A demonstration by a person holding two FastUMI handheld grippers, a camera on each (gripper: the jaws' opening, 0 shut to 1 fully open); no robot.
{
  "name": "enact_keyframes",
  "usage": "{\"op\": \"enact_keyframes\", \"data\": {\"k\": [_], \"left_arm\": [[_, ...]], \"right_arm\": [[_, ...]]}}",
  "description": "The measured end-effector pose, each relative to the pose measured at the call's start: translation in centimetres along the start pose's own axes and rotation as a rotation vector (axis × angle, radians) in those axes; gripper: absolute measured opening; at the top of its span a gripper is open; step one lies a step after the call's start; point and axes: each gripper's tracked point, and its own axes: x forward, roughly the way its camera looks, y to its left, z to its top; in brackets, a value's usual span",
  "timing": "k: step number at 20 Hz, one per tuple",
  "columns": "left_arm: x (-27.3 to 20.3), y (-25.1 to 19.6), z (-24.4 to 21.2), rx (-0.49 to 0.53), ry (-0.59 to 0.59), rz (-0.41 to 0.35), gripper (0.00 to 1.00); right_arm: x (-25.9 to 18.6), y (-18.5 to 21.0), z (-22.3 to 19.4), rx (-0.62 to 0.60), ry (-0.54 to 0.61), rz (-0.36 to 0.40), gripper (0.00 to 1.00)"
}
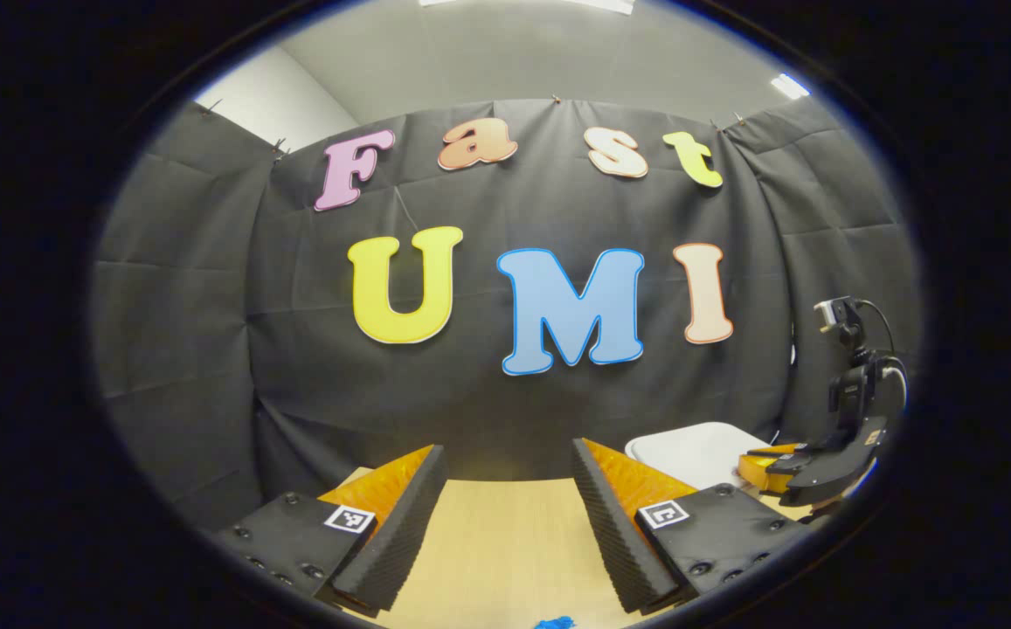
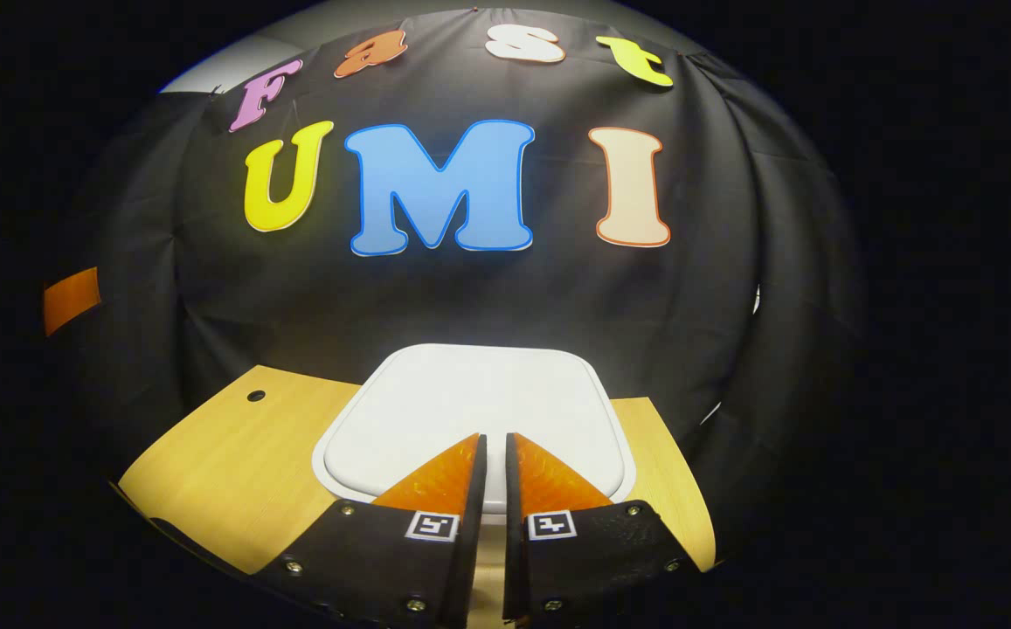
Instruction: Press the lid of the desktop garbage bin to open it, pick up the crumpled paper on the desktop and throw it into the bin, then pick up the pop can on the desktop and drop it into the bin, and finally close the garbage bin lid.
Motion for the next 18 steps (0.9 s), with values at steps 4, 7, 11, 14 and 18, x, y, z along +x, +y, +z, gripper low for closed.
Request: {"op": "enact_keyframes", "data": {"k": [4, 7, 11, 14, 18], "left_arm": [[-0.1, -0.2, -0.2, -0.015, 0.012, -0.010, 0.95], [0.0, -0.2, -0.1, -0.013, 0.015, -0.017, 0.95], [-0.2, -0.2, 0.1, -0.001, 0.013, -0.020, 0.95], [-0.2, -0.2, 0.2, 0.009, 0.009, -0.019, 0.95], [-0.1, -0.2, 0.3, 0.016, 0.004, -0.025, 0.95]], "right_arm": [[0.1, 0.1, -0.4, 0.009, -0.002, -0.003, 0.15], [0.0, 0.1, -0.5, -0.004, -0.016, -0.010, 0.15], [-0.2, 0.1, 0.3, -0.018, -0.062, -0.004, 0.15], [-0.2, 0.0, 0.5, 0.007, -0.061, -0.003, 0.15], [-0.9, -0.1, 2.3, -0.011, -0.115, -0.013, 0.15]]}}
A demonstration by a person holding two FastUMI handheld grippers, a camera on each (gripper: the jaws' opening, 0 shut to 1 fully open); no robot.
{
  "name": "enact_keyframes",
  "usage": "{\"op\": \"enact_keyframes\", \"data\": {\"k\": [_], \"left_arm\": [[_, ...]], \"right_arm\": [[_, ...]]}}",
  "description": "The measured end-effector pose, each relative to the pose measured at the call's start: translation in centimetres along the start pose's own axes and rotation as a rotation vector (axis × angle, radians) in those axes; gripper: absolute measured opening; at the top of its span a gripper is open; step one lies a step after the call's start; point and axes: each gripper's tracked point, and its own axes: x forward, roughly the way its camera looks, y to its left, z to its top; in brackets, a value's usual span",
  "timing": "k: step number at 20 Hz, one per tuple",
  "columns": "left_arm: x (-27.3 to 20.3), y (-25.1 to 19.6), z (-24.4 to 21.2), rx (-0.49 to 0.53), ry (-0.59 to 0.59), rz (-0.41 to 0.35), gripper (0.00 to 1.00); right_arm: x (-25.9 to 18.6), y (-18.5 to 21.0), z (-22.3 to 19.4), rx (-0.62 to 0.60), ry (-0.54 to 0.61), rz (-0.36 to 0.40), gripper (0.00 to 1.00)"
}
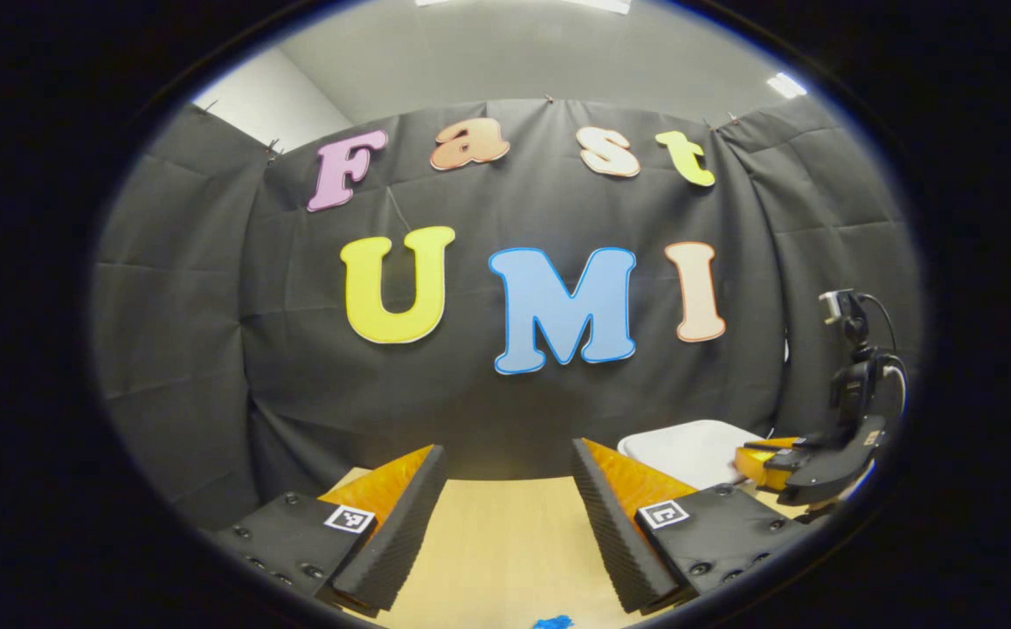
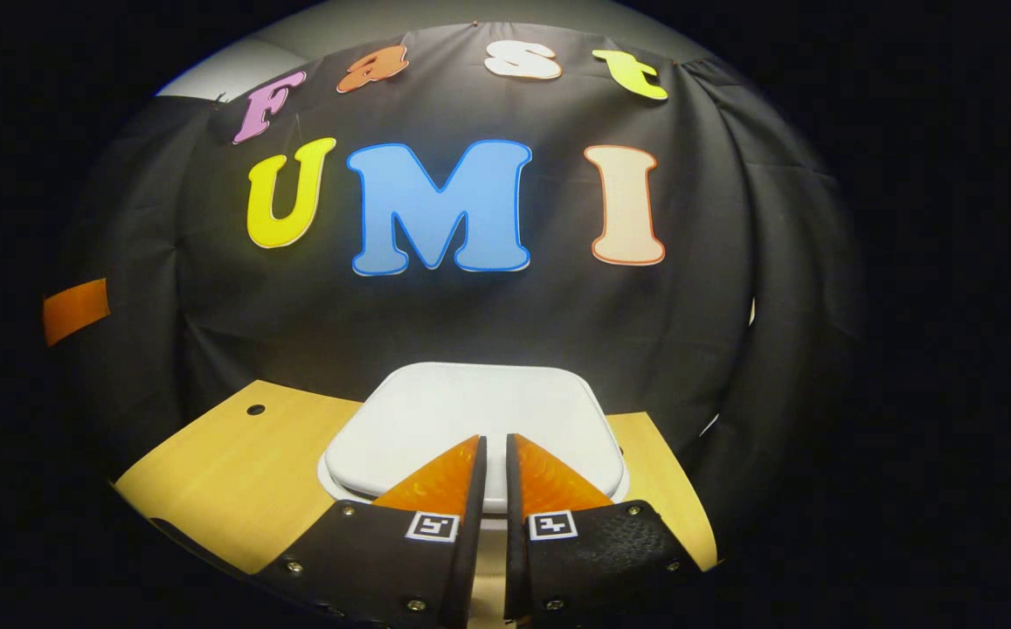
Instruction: Press the lid of the desktop garbage bin to open it, pick up the crumpled paper on the desktop and throw it into the bin, then pick up the pop can on the desktop and drop it into the bin, and finally close the garbage bin lid.
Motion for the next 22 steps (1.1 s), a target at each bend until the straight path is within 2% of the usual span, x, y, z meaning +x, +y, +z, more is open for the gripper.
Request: {"op": "enact_keyframes", "data": {"k": [3, 12, 19, 22], "left_arm": [[-0.1, -0.1, 0.0, 0.001, -0.004, -0.006, 0.95], [0.0, -0.2, -0.2, -0.022, -0.014, -0.025, 0.95], [0.2, -0.3, -0.8, -0.027, 0.001, -0.032, 0.95], [0.0, -0.4, -2.9, -0.030, 0.024, -0.043, 0.95]], "right_arm": [[-0.5, -0.2, 2.9, -0.011, -0.075, -0.008, 0.15], [-2.9, -1.2, 8.2, 0.013, -0.205, -0.028, 0.15], [-4.3, -1.2, 10.3, 0.042, -0.255, -0.032, 0.15], [-5.2, -1.1, 11.1, 0.050, -0.275, -0.031, 0.15]]}}
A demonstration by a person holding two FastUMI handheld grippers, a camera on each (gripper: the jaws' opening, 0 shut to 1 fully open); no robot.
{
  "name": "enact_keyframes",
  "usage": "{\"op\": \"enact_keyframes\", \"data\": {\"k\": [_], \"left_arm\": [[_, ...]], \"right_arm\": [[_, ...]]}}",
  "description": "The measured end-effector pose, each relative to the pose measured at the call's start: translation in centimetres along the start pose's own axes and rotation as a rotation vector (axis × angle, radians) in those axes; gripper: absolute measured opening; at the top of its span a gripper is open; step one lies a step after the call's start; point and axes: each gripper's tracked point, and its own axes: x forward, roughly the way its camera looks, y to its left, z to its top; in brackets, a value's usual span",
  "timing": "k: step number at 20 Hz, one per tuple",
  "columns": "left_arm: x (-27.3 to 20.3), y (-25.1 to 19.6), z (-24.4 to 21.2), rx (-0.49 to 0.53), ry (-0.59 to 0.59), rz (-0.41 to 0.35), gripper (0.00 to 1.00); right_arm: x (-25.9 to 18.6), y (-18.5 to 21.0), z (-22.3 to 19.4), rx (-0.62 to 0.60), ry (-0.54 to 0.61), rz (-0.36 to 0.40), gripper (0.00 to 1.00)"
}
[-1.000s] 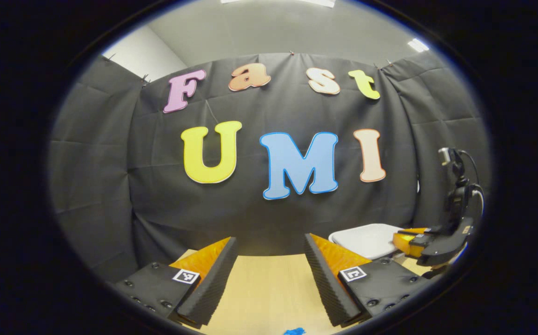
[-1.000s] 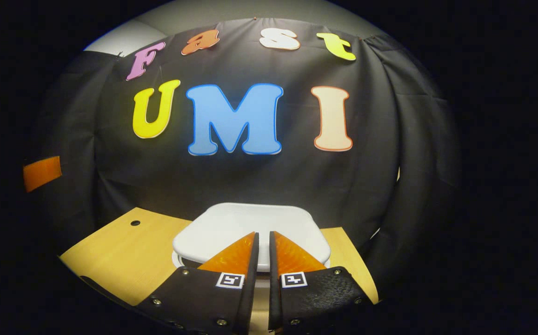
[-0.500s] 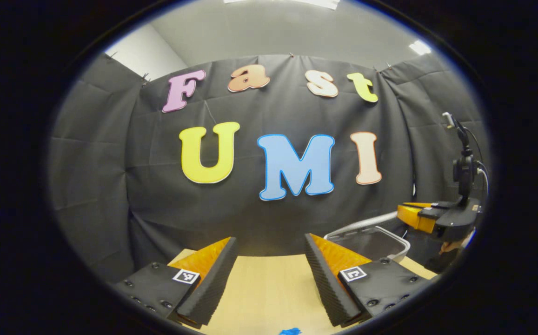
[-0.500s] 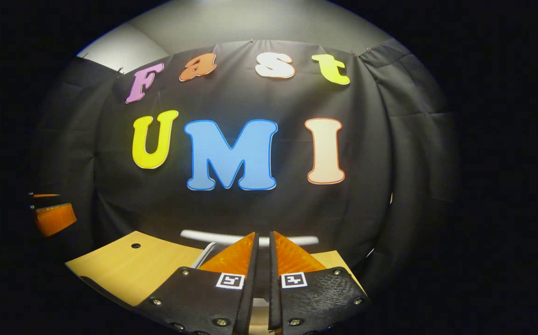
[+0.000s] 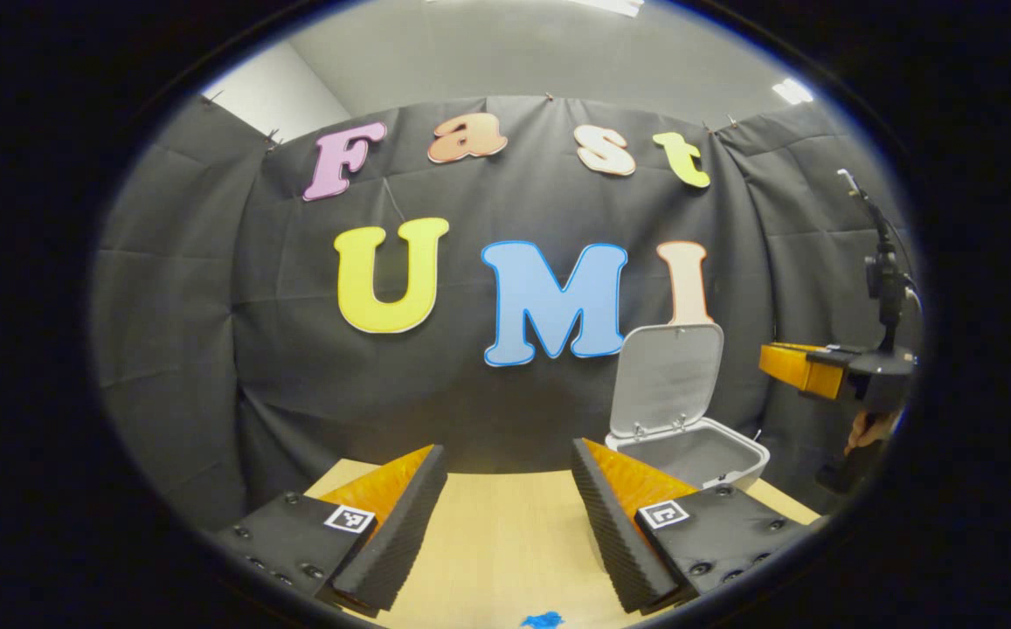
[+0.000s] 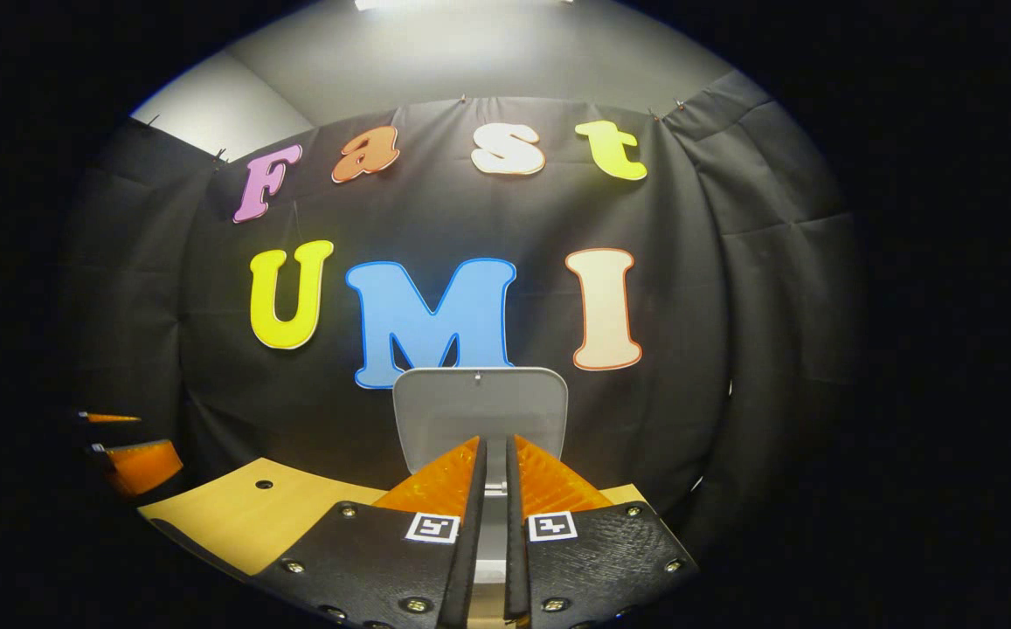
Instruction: Press the lid of the desktop garbage bin to open it, pick up the crumpled paper on the desktop and throw it into the bin, then pick up the pop can on the desktop and drop it into the bin, and finally close the garbage bin lid.
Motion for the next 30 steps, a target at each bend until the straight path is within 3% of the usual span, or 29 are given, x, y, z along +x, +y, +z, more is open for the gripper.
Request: {"op": "enact_keyframes", "data": {"k": [6, 13, 18, 30], "left_arm": [[1.1, -1.0, -6.0, 0.000, 0.100, -0.041, 0.95], [1.5, -2.7, -17.5, -0.007, 0.313, -0.097, 0.94], [0.9, -3.2, -25.3, -0.069, 0.474, -0.120, 0.95], [-1.2, -3.1, -38.2, -0.103, 0.755, -0.116, 0.96]], "right_arm": [[-1.1, -0.2, 1.2, 0.010, -0.019, -0.003, 0.14], [-1.8, -1.3, 0.3, 0.006, 0.004, -0.026, 0.14], [-2.1, -2.3, -1.0, 0.021, 0.039, -0.053, 0.15], [-3.4, -5.5, -4.3, 0.037, 0.127, -0.134, 0.14]]}}
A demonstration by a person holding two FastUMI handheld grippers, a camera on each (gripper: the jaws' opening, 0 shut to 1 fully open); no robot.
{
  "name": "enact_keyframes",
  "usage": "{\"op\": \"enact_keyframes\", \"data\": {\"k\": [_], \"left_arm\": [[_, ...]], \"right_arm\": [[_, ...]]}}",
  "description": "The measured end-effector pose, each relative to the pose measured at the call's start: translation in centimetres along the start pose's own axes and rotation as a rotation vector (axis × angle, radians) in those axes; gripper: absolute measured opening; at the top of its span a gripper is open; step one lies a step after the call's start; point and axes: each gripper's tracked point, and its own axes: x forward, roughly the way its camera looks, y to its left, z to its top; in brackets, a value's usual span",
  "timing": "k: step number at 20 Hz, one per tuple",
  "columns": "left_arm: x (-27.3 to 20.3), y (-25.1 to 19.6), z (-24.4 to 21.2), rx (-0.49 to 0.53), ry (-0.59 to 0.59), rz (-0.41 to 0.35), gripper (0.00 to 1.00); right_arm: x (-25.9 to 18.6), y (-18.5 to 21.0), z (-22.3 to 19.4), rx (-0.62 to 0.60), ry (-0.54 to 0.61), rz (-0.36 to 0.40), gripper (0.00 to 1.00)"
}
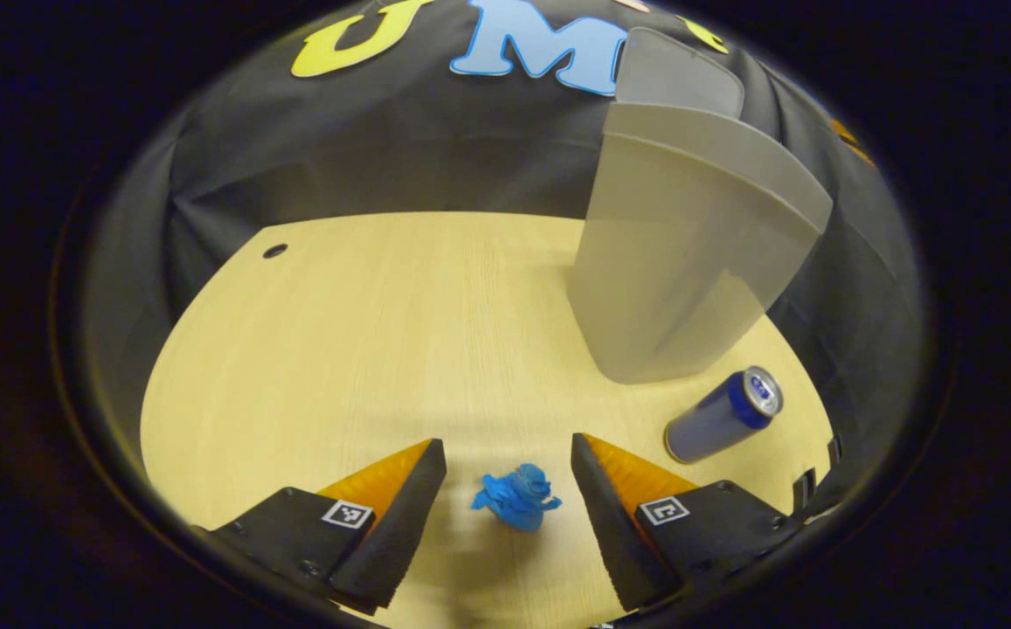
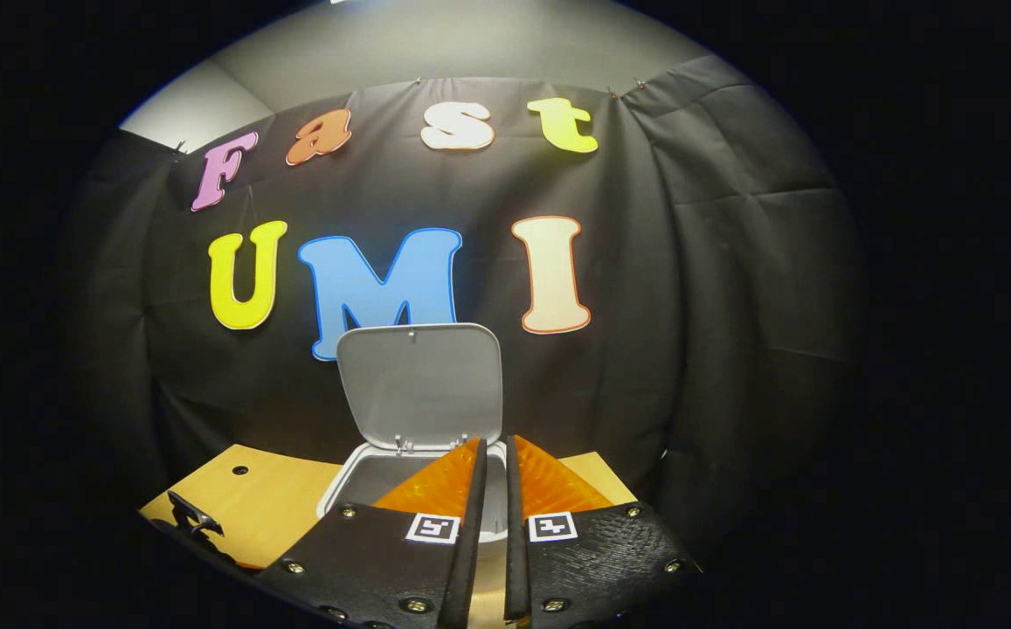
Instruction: Press the lid of the desktop garbage bin to open it, pick up the crumpled paper on the desktop and throw it into the bin, then pick up the pop can on the desktop and drop it into the bin, and finally close the garbage bin lid.
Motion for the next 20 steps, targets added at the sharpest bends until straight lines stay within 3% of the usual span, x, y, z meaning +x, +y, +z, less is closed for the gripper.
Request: {"op": "enact_keyframes", "data": {"k": [10, 15, 18, 19, 20], "left_arm": [[2.8, 0.3, -5.4, 0.036, 0.123, 0.029, 0.95], [3.4, 0.2, -6.0, 0.115, 0.142, 0.076, 0.95], [3.6, -0.1, -5.9, 0.115, 0.141, 0.075, 0.90], [3.6, 0.0, -5.8, 0.113, 0.144, 0.077, 0.81], [3.6, -0.1, -5.9, 0.111, 0.146, 0.076, 0.77]], "right_arm": [[-1.1, -2.7, -1.5, -0.001, 0.048, -0.068, 0.14], [-1.3, -2.9, -2.0, 0.004, 0.065, -0.069, 0.14], [-1.3, -2.6, -2.2, 0.012, 0.069, -0.061, 0.14], [-1.2, -2.5, -2.2, 0.011, 0.069, -0.058, 0.14], [-1.3, -2.4, -2.2, 0.009, 0.068, -0.055, 0.14]]}}
